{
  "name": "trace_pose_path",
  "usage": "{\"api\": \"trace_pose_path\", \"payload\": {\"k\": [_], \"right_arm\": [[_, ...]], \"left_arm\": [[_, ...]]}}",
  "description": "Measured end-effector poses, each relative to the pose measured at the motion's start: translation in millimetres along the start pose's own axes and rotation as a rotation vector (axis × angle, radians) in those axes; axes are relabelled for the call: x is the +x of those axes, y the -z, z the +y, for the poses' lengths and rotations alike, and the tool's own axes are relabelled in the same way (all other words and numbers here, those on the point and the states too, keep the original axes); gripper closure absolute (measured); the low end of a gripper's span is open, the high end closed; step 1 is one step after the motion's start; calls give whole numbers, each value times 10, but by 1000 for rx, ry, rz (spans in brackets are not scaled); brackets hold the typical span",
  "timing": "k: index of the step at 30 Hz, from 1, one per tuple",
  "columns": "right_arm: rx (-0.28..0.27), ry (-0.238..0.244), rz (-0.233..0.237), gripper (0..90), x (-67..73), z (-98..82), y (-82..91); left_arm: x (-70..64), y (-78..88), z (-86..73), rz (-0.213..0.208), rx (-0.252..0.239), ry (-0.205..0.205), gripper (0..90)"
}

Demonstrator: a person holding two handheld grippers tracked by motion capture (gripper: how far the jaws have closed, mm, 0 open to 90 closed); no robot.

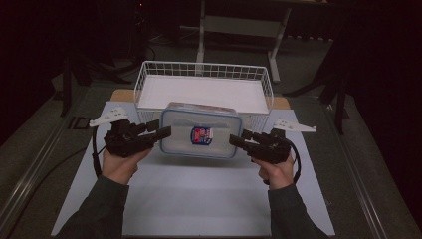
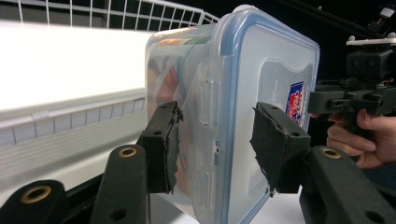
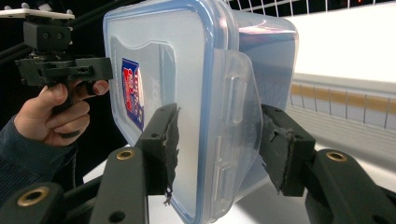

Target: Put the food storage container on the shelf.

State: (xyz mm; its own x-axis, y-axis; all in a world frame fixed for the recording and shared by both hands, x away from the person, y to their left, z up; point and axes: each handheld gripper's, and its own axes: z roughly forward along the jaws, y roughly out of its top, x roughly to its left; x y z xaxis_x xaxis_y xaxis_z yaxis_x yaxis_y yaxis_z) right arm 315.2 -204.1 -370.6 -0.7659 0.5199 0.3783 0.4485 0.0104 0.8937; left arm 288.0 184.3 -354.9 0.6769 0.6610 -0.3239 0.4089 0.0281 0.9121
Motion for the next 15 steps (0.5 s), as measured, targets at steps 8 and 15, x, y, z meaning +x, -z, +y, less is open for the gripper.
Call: {"api": "trace_pose_path", "payload": {"k": [8, 15], "right_arm": [[-27, 17, 3, 496, -1, 139, 1], [-54, 40, 11, 503, -14, 282, -19]], "left_arm": [[7, 3, 157, -2, -19, -12, 521], [59, -11, 231, -10, -56, -8, 520]]}}
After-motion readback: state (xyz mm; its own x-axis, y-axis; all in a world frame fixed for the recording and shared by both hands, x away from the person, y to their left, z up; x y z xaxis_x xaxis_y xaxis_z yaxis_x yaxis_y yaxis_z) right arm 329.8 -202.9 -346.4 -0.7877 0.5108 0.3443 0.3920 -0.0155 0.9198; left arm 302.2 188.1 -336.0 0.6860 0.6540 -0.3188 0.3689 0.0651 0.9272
